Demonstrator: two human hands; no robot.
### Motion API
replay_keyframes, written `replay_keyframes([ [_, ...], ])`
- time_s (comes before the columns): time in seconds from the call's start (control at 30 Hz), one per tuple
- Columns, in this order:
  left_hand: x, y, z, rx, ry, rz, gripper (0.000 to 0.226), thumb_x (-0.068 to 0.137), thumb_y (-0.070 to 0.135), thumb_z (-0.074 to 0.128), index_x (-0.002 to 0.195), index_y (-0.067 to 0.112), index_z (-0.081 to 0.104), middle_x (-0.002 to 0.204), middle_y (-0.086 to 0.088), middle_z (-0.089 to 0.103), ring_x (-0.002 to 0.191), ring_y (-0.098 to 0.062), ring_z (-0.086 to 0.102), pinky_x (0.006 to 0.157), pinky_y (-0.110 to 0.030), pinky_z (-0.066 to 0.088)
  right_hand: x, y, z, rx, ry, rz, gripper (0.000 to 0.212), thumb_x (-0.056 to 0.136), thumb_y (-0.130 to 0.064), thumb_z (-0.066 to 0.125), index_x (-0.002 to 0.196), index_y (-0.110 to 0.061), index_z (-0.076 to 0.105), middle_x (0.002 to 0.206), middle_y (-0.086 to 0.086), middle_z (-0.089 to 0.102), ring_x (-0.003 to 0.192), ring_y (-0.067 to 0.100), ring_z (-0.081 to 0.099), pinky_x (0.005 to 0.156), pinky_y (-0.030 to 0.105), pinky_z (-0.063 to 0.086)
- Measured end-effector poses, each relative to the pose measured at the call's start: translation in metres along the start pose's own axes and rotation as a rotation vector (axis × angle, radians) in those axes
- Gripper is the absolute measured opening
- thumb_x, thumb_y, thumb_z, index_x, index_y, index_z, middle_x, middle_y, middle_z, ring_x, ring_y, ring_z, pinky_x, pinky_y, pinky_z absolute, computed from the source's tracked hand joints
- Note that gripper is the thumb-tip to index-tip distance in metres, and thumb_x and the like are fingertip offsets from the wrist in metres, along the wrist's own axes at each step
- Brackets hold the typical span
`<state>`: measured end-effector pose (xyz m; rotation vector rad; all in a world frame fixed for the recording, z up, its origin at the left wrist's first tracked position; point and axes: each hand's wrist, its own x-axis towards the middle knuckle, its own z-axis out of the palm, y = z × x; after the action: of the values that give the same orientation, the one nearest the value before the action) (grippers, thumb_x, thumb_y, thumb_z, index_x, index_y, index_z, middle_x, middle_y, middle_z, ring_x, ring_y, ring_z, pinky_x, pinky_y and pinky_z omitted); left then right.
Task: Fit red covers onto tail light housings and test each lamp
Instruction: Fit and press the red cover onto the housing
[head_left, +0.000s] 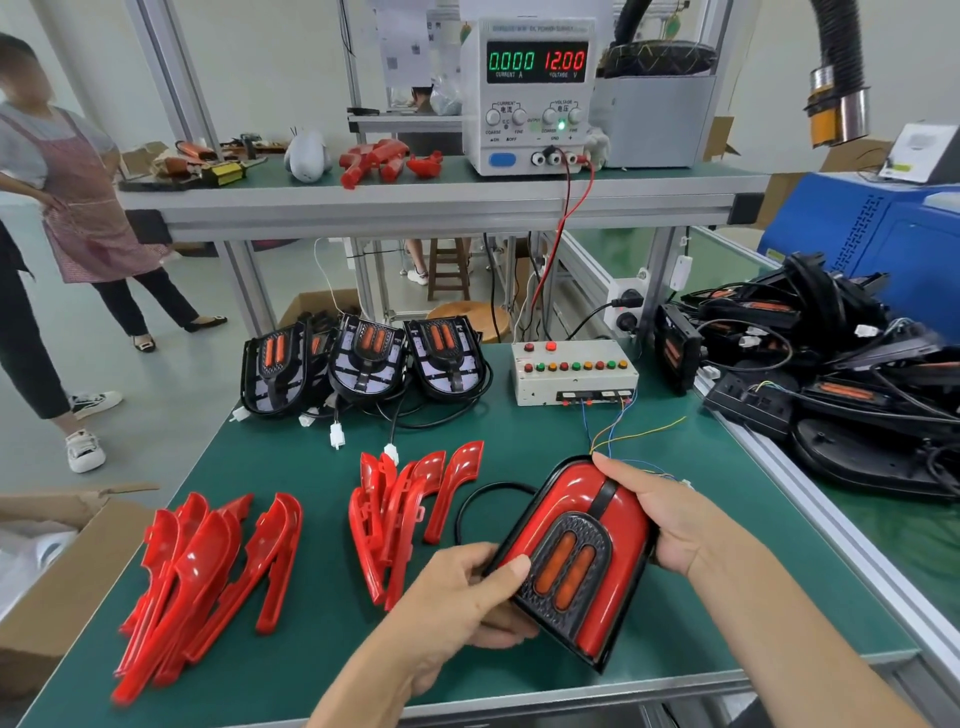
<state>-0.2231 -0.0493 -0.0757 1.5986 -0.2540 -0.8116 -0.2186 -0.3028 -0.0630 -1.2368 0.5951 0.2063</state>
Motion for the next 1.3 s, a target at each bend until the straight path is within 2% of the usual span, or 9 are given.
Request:
replay_keyframes([
  [0.33,-0.006,-0.007,0.006,-0.06,0.008,0.018,0.029,0.103,0.031,0.059,0.113,0.01,0.076,0.1,-0.018,0.078,0.093,-0.034,0.076,0.088,-0.041,0.062,-0.005,0.008,-0.003,-0.03,0.029,0.023,0.029,0.06,-0.039,0.083,0.065,-0.01,0.081,0.086,0.019,0.078,0.064,0.03,0.076,0.052,0.038,0.06],
  [0.47,-0.007,-0.01,0.011,-0.092,0.048,0.012,0.031,0.103,0.033,0.058,0.111,0.009,0.077,0.097,-0.018,0.078,0.091,-0.033,0.077,0.082,-0.035,0.062,-0.008,0.005,0.0,-0.057,0.063,0.007,0.039,0.063,-0.04,0.082,0.082,-0.007,0.075,0.083,0.019,0.077,0.061,0.029,0.074,0.05,0.036,0.06],
  [0.63,-0.004,-0.014,0.024,-0.174,0.148,-0.037,0.033,0.105,0.031,0.055,0.113,0.002,0.07,0.091,-0.021,0.078,0.086,-0.033,0.077,0.075,-0.033,0.063,-0.009,0.005,0.0,-0.035,0.076,-0.046,0.062,0.092,-0.063,0.057,0.103,-0.006,0.076,0.096,0.016,0.077,0.078,0.026,0.072,0.072,0.036,0.058],
  [0.77,-0.002,-0.021,0.03,-0.304,0.198,-0.056,0.028,0.105,0.024,0.054,0.116,-0.001,0.064,0.092,-0.025,0.077,0.085,-0.037,0.077,0.067,-0.032,0.061,-0.017,0.019,-0.013,-0.162,0.208,-0.193,0.038,0.104,-0.039,0.053,0.107,-0.007,0.075,0.091,0.006,0.079,0.073,0.019,0.075,0.064,0.028,0.057],
  [0.83,-0.001,-0.023,0.032,-0.423,0.237,-0.077,0.028,0.105,0.021,0.054,0.112,-0.004,0.063,0.089,-0.031,0.074,0.081,-0.041,0.076,0.063,-0.034,0.062,-0.02,0.032,-0.023,-0.301,0.307,-0.307,0.025,0.104,-0.023,0.054,0.108,-0.009,0.074,0.086,-0.001,0.08,0.075,0.02,0.076,0.066,0.026,0.056],
  [0.93,0.0,-0.024,0.033,-0.515,0.269,-0.077,0.03,0.104,0.023,0.055,0.108,-0.004,0.064,0.091,-0.034,0.073,0.082,-0.043,0.076,0.064,-0.036,0.061,-0.021,0.048,-0.033,-0.844,0.455,-0.557,0.022,0.097,-0.011,0.062,0.112,-0.02,0.075,0.096,-0.012,0.076,0.089,0.016,0.071,0.081,0.025,0.048],
  [1.03,0.0,-0.025,0.031,-0.544,0.295,-0.07,0.032,0.104,0.025,0.055,0.109,-0.005,0.064,0.093,-0.034,0.073,0.084,-0.043,0.076,0.062,-0.035,0.062,-0.022,0.065,-0.03,-1.155,0.271,-0.723,0.043,0.09,-0.003,0.061,0.126,-0.024,0.067,0.117,-0.01,0.063,0.1,0.018,0.065,0.086,0.031,0.05],
  [1.17,-0.003,-0.027,0.029,-0.547,0.32,-0.074,0.032,0.103,0.025,0.056,0.109,-0.005,0.065,0.092,-0.034,0.073,0.083,-0.044,0.076,0.057,-0.033,0.061,-0.013,0.059,-0.023,-1.482,0.3,-0.722,0.062,0.093,-0.008,0.05,0.151,-0.028,0.042,0.146,-0.01,0.04,0.115,0.022,0.06,0.081,0.036,0.054],
  [1.3,-0.006,-0.029,0.028,-0.523,0.334,-0.091,0.029,0.103,0.023,0.058,0.107,-0.005,0.063,0.09,-0.036,0.072,0.08,-0.045,0.075,0.056,-0.034,0.061,-0.002,0.045,0.0,-1.581,0.31,-0.578,0.046,0.101,-0.02,0.046,0.146,-0.027,0.044,0.137,-0.001,0.04,0.104,0.032,0.064,0.079,0.041,0.051],
])
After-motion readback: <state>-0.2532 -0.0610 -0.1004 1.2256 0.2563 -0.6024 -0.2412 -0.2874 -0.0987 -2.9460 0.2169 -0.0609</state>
